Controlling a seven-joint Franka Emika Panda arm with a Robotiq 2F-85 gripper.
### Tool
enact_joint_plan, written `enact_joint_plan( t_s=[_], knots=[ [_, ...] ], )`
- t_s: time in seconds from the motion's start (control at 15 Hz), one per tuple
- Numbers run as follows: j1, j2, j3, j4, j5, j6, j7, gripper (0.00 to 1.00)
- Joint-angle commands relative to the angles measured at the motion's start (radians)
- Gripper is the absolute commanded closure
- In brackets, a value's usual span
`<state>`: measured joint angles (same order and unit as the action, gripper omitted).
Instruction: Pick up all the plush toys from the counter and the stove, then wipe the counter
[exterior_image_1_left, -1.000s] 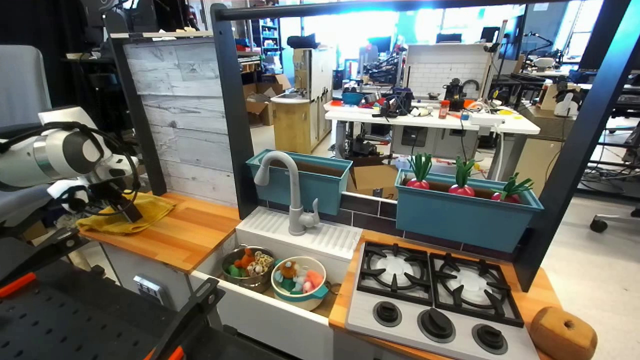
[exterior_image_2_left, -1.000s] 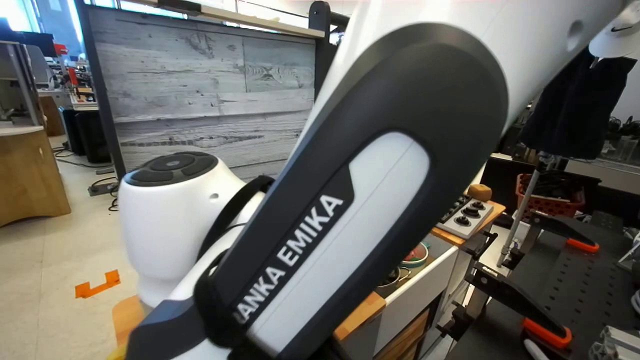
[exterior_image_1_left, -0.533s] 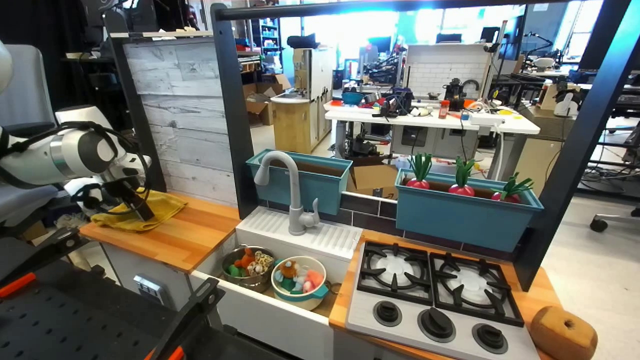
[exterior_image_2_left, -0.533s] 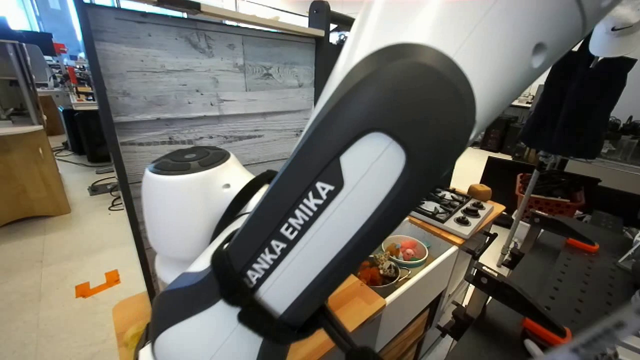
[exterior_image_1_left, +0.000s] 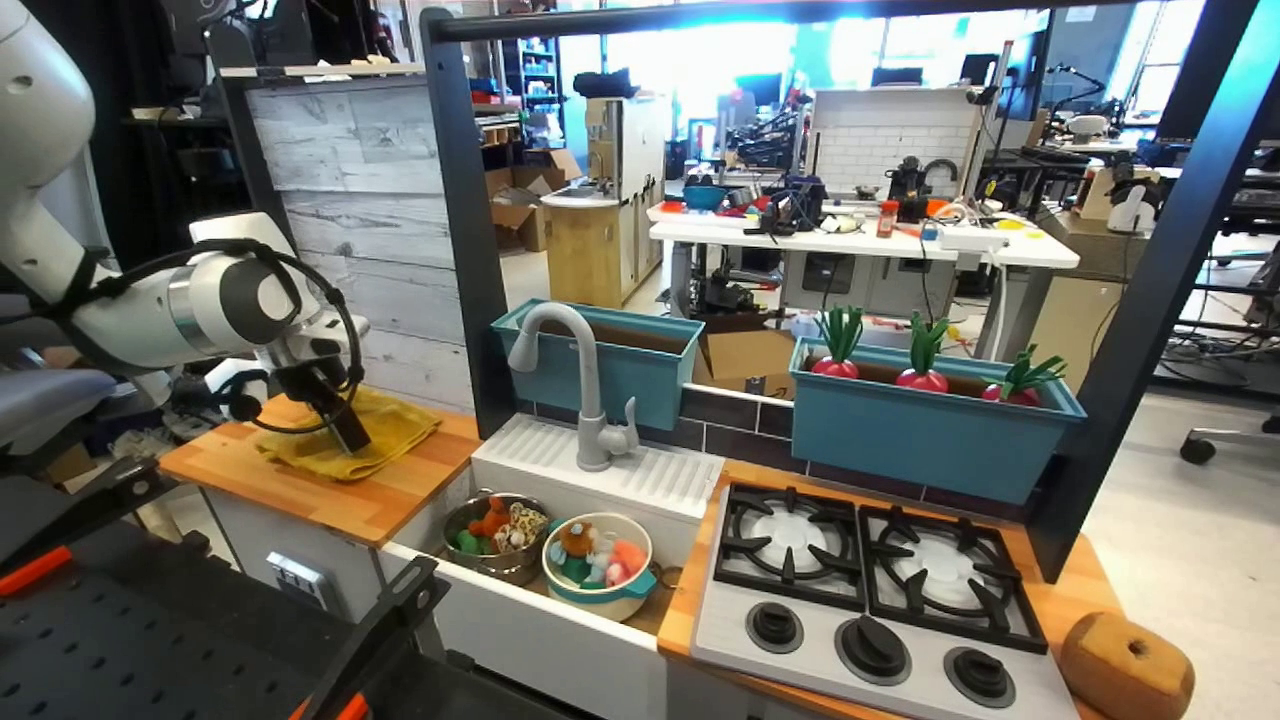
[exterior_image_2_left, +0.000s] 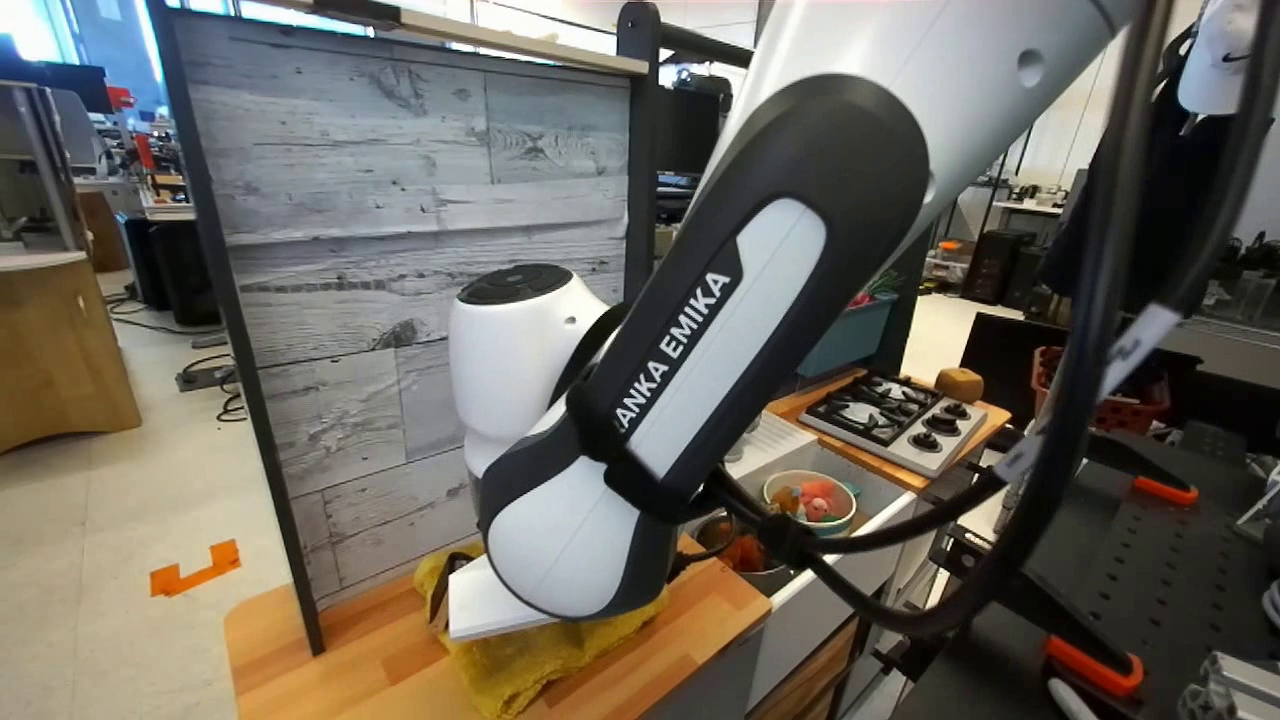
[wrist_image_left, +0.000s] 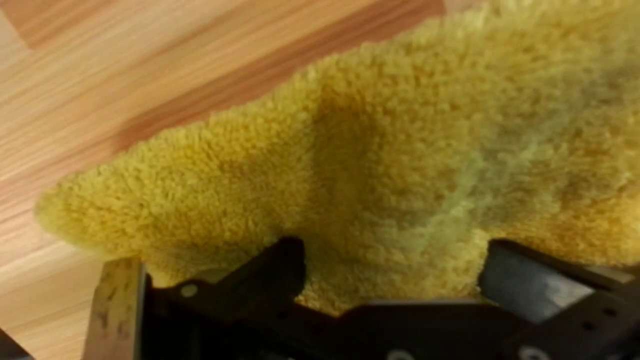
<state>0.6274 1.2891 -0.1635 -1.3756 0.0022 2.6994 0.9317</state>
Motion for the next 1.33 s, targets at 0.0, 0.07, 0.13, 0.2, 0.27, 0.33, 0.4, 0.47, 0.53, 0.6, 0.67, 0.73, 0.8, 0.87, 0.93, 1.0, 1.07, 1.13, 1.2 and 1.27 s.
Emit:
enact_joint_plan(
  t_s=[0.0, 0.07, 0.13, 0.2, 0.27, 0.33, 0.4, 0.47, 0.53, 0.6, 0.67, 0.73, 0.8, 0.87, 0.93, 1.0, 1.07, 1.13, 1.2, 1.27],
  knots=[
    [0.020, 0.056, 0.051, 0.076, -0.021, -0.001, -0.027, 0.00],
    [0.037, 0.077, 0.067, 0.117, -0.025, -0.005, -0.027, 0.00],
    [0.046, 0.094, 0.087, 0.156, -0.023, -0.019, -0.037, 0.00],
    [0.066, 0.113, 0.093, 0.195, -0.024, -0.029, -0.037, 0.00],
    [0.077, 0.122, 0.097, 0.218, -0.023, -0.036, -0.041, 0.00],
    [0.090, 0.119, 0.084, 0.221, -0.027, -0.047, -0.039, 0.00],
    [0.095, 0.121, 0.074, 0.228, -0.026, -0.058, -0.037, 0.00],
    [0.095, 0.104, 0.055, 0.198, -0.023, -0.069, -0.022, 0.00],
    [0.094, 0.076, 0.033, 0.148, -0.026, -0.064, -0.011, 0.00],
    [0.089, 0.056, 0.015, 0.105, -0.022, -0.058, 0.002, 0.00],
    [0.084, 0.039, -0.003, 0.064, -0.013, -0.040, 0.021, 0.00],
    [0.075, 0.018, -0.012, 0.021, -0.001, -0.040, 0.034, 0.00],
    [0.074, 0.002, -0.029, -0.016, 0.001, -0.036, 0.048, 0.00],
    [0.071, -0.024, -0.043, -0.063, -0.003, -0.035, 0.053, 0.00],
    [0.073, -0.042, -0.061, -0.100, -0.008, -0.028, 0.061, 0.00],
    [0.075, -0.061, -0.078, -0.135, -0.011, -0.024, 0.066, 0.00],
    [0.067, -0.069, -0.080, -0.148, -0.030, -0.023, 0.079, 0.00],
    [0.067, -0.066, -0.084, -0.148, -0.033, -0.014, 0.082, 0.00],
    [0.066, -0.057, -0.083, -0.139, -0.035, 0.004, 0.085, 0.00],
    [0.048, -0.035, -0.050, -0.100, -0.023, 0.036, 0.067, 0.00]
  ],
)
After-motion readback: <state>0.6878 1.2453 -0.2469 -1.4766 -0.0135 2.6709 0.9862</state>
